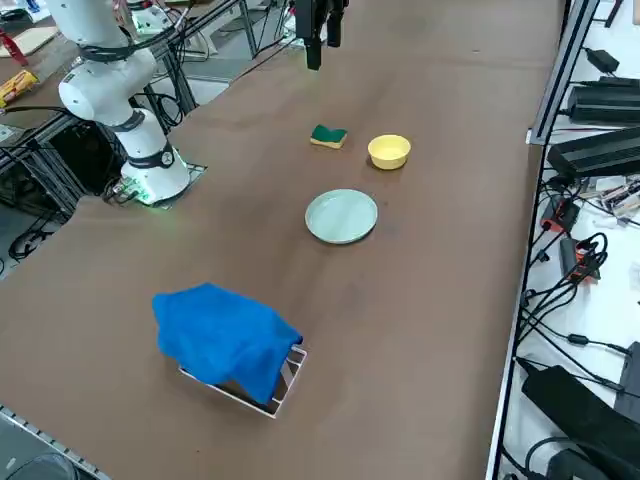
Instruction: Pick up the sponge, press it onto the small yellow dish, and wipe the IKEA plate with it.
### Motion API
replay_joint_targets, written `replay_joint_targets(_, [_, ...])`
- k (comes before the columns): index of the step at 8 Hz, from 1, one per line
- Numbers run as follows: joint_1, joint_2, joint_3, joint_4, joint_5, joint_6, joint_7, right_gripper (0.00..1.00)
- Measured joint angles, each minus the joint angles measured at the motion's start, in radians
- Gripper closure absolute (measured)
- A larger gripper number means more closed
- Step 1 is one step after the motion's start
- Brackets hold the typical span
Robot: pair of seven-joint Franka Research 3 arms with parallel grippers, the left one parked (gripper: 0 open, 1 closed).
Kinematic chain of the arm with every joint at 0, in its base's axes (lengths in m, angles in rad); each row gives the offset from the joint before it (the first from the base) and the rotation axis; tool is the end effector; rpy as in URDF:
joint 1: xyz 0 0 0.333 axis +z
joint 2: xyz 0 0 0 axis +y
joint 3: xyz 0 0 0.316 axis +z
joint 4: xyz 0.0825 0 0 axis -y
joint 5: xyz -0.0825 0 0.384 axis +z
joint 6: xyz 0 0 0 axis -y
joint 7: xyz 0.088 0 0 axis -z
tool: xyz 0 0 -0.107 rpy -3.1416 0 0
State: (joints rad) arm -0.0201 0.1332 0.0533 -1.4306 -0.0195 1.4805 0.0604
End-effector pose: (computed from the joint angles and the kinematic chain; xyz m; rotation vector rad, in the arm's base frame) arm 0.5857 0.0150 0.6066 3.1224 -0.0442 -0.1288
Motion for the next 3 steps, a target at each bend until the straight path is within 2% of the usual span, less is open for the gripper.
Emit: replay_joint_targets(3, [0.0,0.0,0.0,0.0,-0.001,0.0,0.0,0.0])
